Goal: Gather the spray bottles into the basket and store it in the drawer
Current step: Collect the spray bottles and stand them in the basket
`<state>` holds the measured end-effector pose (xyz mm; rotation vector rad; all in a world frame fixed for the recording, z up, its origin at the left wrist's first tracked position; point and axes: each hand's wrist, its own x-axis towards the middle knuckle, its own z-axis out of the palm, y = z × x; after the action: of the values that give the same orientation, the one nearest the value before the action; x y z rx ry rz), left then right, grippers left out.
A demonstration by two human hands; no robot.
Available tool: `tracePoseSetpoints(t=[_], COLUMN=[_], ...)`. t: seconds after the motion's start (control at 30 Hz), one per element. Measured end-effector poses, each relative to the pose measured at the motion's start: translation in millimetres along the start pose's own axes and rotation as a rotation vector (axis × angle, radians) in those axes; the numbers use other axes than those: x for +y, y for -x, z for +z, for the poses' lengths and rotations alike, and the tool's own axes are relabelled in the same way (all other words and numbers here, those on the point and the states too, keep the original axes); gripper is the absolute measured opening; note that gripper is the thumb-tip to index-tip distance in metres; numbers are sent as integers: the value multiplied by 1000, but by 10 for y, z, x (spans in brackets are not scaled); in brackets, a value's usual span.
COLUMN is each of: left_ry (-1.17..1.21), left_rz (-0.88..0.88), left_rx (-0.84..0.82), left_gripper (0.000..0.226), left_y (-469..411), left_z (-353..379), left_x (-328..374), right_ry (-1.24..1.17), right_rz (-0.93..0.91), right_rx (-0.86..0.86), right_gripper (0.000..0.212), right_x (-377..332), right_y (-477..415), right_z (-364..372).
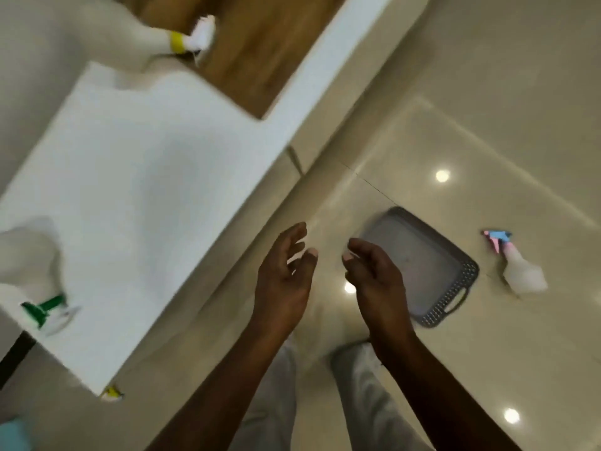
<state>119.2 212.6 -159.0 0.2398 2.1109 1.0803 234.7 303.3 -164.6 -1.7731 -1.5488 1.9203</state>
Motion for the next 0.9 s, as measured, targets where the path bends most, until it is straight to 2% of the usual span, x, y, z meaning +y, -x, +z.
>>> tracePoseSetpoints(t=[0.3,0.47,0.6,0.7,0.8,0.9], left_ry=[49,92,140,177,191,263], left_rz=[52,-50,-140,-209,-266,-355], left_rx=[411,699,891,934,857,748], left_gripper=[38,34,33,35,42,45], left_y=[404,579,565,423,174,-126], left_z=[-1982,-2870,-3513,-3887,-4104,-4251], left_x=[-206,-525,-797,-1007,-1200,-1310], right_ry=[44,76,193,359,509,602], right_rz=[-119,-111,-213,-433,-636,-675], right_rx=[-353,-461,-559,-668,-786,-855], right_gripper=[29,29,30,40,52,64], right_x=[-746,-1010,-1087,-1091,-1066,-1035], right_y=[557,731,791,779,682,567], right_z=[1601,2362,2894,3296,3728,4198])
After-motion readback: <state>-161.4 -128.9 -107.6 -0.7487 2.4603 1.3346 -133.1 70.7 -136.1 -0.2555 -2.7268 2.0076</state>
